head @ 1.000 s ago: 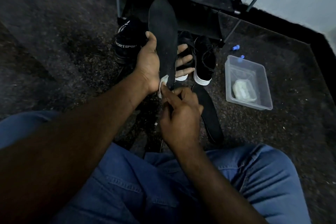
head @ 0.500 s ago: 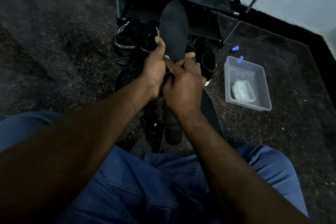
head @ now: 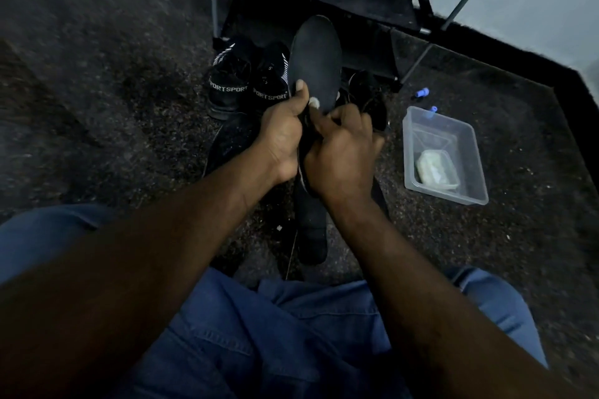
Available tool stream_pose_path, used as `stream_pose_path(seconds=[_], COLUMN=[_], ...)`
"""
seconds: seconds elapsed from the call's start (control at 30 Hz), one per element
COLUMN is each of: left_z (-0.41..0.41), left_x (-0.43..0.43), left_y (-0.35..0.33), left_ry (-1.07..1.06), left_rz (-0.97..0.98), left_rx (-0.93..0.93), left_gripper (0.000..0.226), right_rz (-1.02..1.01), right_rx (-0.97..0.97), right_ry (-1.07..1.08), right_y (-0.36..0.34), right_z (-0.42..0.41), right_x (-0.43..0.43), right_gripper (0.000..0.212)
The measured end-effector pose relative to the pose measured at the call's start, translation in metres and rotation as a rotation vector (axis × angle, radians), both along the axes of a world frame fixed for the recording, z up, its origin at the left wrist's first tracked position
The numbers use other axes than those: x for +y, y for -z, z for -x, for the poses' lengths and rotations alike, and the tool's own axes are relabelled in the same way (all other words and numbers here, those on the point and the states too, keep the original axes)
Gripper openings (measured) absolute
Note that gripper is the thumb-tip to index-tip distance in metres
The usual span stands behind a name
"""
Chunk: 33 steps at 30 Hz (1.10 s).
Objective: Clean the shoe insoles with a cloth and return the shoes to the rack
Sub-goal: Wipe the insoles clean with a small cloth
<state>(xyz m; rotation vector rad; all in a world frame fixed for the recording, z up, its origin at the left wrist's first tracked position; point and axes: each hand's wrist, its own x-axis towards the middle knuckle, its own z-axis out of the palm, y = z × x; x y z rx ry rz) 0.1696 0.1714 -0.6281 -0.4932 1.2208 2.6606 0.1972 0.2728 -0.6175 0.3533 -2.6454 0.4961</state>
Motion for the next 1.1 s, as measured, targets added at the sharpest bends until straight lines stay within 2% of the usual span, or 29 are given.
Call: stream_pose_path(seconds=[0.1,0.23,0.33,0.5,0.63,0.8,0.97,1.1], left_z=[0.004,-0.001,-0.003,-0.003,-0.001,-0.002,-0.004,-0.006], left_x=[-0.004,0.003,0.010,0.006,0.003,-0.003,0.001,0.006], left_y=[0.007,0.003,0.004,0.000,0.001,-0.006,-0.004,-0.005], left_ry=[-0.022,0.097,0.067,0.054,0.048,0.055,0.015,0.027], left_rz=[0.009,-0.059,-0.056,-0.022,-0.010,-0.150,0.128,0.199], left_rx=[0.031,0.040,0.046,0.075,0.065,0.007,0.035,0.065], left_gripper=[0.069,0.074,0.057,0.049,0.055,0.060,0.047,0.036], right_rz=[-0.023,-0.054,-0.070,-0.067,-0.061,-0.035,-0.061,-0.059], right_rx=[0.026,0.121,0.141,0.140,0.092,0.092,0.127,0.125], right_ry=[-0.049,0.052,0.110,0.053,0.030,-0.093,0.009,0.107], right_y=[0.003,-0.010,-0.027,-0.040,-0.019,0.001,-0.024,-0.051], right_z=[-0.003,0.014,0.039,0.054,0.036,0.002,0.023,0.052], right_x=[0.006,0.020,0.030,0.030,0.036,0.037,0.039,0.037], right_gripper=[0.040,0.023,0.024,0.026,0.023,0.023,0.020,0.023])
